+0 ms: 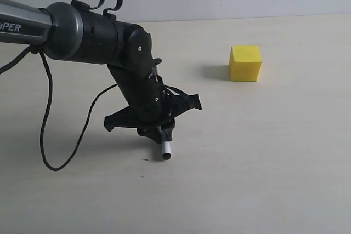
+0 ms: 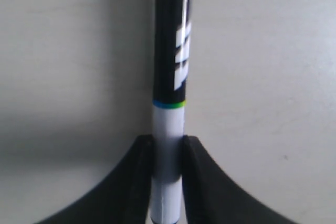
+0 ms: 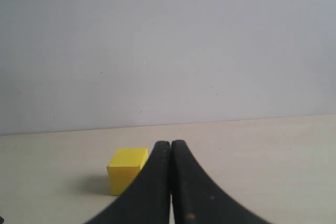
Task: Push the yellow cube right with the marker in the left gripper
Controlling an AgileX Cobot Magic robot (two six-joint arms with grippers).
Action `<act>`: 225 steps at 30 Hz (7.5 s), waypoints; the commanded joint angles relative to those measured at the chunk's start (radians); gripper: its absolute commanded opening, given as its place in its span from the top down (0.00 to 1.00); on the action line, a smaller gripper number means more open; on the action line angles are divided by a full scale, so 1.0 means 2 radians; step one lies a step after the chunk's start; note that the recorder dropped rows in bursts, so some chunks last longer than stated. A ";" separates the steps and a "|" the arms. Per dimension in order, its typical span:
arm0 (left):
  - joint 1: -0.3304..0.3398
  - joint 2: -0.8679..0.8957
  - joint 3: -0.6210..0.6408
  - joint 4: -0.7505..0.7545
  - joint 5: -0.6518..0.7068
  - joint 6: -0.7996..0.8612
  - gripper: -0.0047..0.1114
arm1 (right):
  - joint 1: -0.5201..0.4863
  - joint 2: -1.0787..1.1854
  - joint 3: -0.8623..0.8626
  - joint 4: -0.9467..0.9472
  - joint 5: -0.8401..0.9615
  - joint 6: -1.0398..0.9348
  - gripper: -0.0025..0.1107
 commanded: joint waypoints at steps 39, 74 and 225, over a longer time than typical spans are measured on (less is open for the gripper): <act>-0.020 -0.194 -0.021 0.053 0.030 0.106 0.96 | -0.002 -0.003 0.002 -0.002 -0.001 -0.003 0.98; -0.077 -0.285 0.110 0.068 -0.110 0.204 0.96 | -0.002 -0.003 0.002 -0.002 -0.001 -0.002 0.98; 0.356 -1.045 0.668 0.121 -0.278 0.243 0.96 | -0.002 -0.003 0.002 -0.001 -0.001 -0.001 0.98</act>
